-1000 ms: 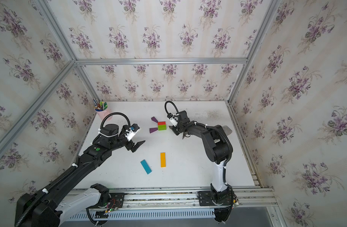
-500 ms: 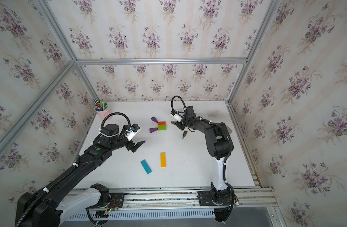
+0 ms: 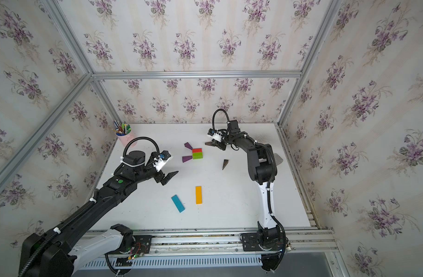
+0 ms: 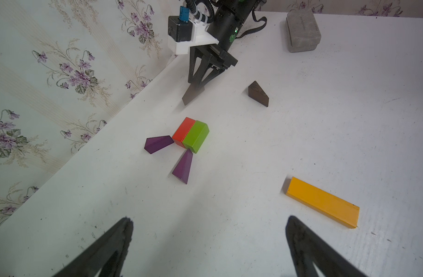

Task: Assemble a small pinwheel with building blocks
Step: Place the building block at the center of the board.

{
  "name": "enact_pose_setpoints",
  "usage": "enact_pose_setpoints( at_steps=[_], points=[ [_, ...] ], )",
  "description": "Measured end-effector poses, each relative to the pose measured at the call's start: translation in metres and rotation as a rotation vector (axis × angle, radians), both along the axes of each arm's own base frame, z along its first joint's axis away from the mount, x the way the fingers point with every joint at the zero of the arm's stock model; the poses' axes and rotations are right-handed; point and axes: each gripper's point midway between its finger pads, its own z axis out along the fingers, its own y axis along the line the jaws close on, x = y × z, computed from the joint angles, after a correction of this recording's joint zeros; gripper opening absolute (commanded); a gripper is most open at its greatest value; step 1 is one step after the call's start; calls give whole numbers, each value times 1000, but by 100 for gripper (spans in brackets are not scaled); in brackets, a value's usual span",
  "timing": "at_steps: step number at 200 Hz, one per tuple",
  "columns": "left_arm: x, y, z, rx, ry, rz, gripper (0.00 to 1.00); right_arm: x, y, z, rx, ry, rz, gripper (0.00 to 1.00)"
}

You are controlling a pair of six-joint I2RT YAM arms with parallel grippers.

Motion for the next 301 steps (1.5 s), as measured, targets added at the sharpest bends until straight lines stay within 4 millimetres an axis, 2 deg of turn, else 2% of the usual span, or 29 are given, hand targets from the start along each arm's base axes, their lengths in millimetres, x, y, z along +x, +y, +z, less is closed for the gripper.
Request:
enact_pose_setpoints(
  at_steps=[87, 160, 177, 198, 221, 258, 301],
  points=[
    [1, 0, -4, 2, 3, 0, 100, 10, 8, -21, -26, 14, 107, 30],
    [2, -2, -9, 6, 19, -4, 100, 7, 10, -25, -25, 2, 151, 31],
    [2, -2, -9, 4, 19, -6, 100, 7, 12, -25, -20, -3, 158, 36],
    [2, -2, -9, 3, 19, -7, 100, 8, 12, -26, -18, 1, 150, 48],
    [2, -3, -9, 0, 18, -12, 100, 9, 12, -26, -16, 3, 138, 55],
    [2, -5, -8, -5, 16, -19, 100, 10, 12, -23, -7, 7, 125, 53],
    [2, -6, -9, -8, 20, -25, 100, -3, 11, -16, 13, 32, 100, 52]
  ],
)
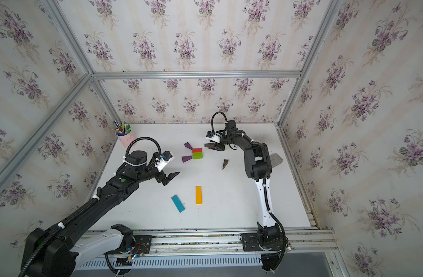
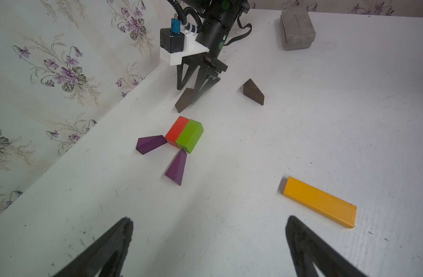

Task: Assemble a small pinwheel with building blocks
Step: Place the building block at the center of the board.

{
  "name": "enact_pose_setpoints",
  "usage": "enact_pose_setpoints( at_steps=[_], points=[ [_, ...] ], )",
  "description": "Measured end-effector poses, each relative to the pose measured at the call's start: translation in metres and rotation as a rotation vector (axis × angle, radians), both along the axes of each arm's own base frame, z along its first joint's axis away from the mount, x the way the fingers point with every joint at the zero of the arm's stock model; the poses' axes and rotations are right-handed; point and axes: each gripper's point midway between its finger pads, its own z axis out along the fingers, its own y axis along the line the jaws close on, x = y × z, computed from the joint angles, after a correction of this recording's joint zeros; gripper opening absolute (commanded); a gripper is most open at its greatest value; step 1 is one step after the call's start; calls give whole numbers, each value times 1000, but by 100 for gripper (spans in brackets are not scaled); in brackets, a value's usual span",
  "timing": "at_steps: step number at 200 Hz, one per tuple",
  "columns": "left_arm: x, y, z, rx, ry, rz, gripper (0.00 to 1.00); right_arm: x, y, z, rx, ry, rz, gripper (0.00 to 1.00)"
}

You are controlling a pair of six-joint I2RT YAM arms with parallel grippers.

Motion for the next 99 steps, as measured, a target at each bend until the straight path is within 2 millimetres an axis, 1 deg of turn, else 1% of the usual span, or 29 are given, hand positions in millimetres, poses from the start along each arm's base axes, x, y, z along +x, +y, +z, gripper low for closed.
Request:
enact_pose_setpoints(
  at_steps=[20, 46, 63, 80, 87, 99],
  points=[
    [0, 0, 0, -1, 1, -3, 100, -7, -1, 10, 34, 36, -56, 51],
    [-1, -2, 1, -7, 3, -12, 100, -22, -8, 35, 109, 75, -205, 50],
    [-1, -3, 1, -11, 4, -19, 100, -19, -13, 47, 149, 99, -343, 46],
    [-1, -4, 1, -16, 6, -21, 100, -16, -13, 50, 163, 126, -453, 46],
    [-2, -4, 2, -18, 5, -23, 100, -19, -10, 48, 158, 135, -479, 46],
    [-2, -5, 3, -20, 3, -26, 100, -22, -7, 43, 139, 148, -515, 44]
  ],
)
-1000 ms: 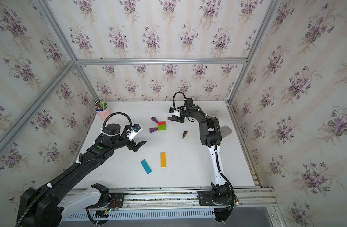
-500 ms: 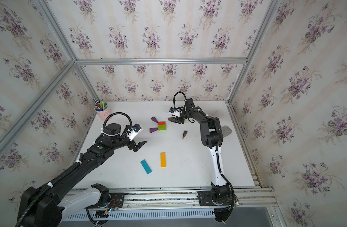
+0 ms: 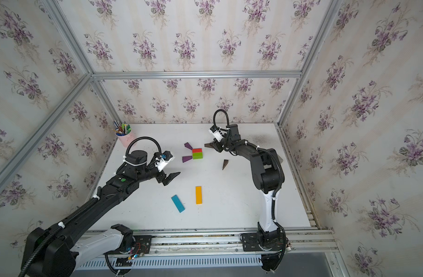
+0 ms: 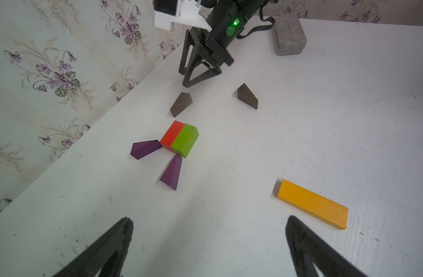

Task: Assemble a small pinwheel with building blocks
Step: Place the building block at the center of the board.

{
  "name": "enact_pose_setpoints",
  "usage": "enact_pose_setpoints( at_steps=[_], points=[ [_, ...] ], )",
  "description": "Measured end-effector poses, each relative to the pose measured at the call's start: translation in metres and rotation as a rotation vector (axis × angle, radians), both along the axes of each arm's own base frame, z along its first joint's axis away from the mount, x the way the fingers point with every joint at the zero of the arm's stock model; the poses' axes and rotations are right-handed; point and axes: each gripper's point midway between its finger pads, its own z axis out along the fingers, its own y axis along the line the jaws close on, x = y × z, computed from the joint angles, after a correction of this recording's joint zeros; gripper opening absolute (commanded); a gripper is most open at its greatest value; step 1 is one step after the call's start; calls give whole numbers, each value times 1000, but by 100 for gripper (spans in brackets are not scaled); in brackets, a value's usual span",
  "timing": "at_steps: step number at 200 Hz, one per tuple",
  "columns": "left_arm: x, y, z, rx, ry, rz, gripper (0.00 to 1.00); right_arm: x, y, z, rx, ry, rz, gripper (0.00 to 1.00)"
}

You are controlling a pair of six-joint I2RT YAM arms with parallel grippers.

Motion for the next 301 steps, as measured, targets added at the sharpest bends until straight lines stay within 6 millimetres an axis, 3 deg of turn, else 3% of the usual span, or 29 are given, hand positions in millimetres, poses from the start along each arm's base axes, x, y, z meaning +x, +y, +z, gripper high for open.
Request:
enact_pose_setpoints(
  at_steps=[17, 44, 66, 117, 175, 213, 259, 301],
  points=[
    [-1, -1, 1, -5, -1, -6, 100, 2, 4, -3, -12, 20, -43, 43],
    [-2, -1, 4, -10, -7, -6, 100, 20, -7, 0, -30, 18, -134, 42],
    [-2, -1, 6, -14, -13, -6, 100, 30, -11, -10, -64, 41, -165, 40],
    [-3, -2, 7, -19, -12, -9, 100, 34, -5, -19, -87, 101, -143, 37],
    [-3, -2, 7, -21, -13, -13, 100, 54, 5, -16, 12, 260, -240, 29],
    [-5, -4, 9, -28, -15, -23, 100, 53, -1, -16, 48, 388, -365, 31],
    [-7, -6, 13, -38, -21, -36, 100, 38, -15, -34, 9, 500, -496, 34],
    [-8, -7, 14, -42, -21, -35, 100, 28, -15, -44, -6, 529, -529, 34]
  ],
)
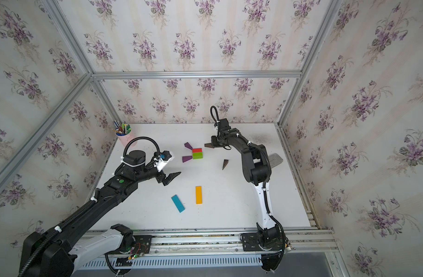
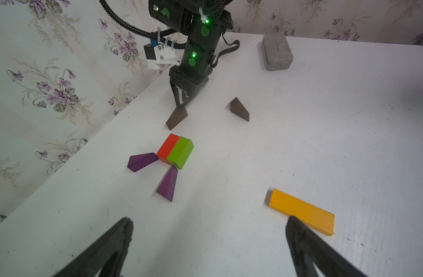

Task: Assemble a small pinwheel with building blocks
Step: Place the building block at the center of the board, then adjust the building block at the center of the board.

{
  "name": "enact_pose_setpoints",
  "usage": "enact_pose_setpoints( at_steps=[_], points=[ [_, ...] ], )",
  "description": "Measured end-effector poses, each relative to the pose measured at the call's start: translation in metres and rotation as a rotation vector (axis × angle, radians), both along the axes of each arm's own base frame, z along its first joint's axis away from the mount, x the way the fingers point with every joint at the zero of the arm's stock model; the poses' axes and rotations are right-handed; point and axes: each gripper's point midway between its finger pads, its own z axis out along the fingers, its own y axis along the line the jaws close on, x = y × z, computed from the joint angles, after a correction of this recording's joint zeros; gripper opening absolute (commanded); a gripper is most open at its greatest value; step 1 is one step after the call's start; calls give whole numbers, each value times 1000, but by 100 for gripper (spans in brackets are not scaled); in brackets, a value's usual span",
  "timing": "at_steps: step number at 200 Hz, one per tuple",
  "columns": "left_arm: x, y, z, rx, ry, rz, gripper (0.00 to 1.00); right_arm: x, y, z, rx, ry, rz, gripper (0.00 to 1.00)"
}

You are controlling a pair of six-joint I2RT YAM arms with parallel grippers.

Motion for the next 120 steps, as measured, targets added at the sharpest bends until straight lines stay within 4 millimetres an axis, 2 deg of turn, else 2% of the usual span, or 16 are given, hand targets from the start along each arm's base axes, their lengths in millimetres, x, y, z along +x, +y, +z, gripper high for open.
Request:
enact_pose_setpoints(
  at_steps=[81, 120],
  points=[
    [0, 0, 0, 0, 0, 0, 100, 11, 4, 4, 37, -22, -30, 32],
    [0, 0, 0, 0, 0, -1, 100, 13, 9, 0, 59, -12, -30, 31]
  ],
)
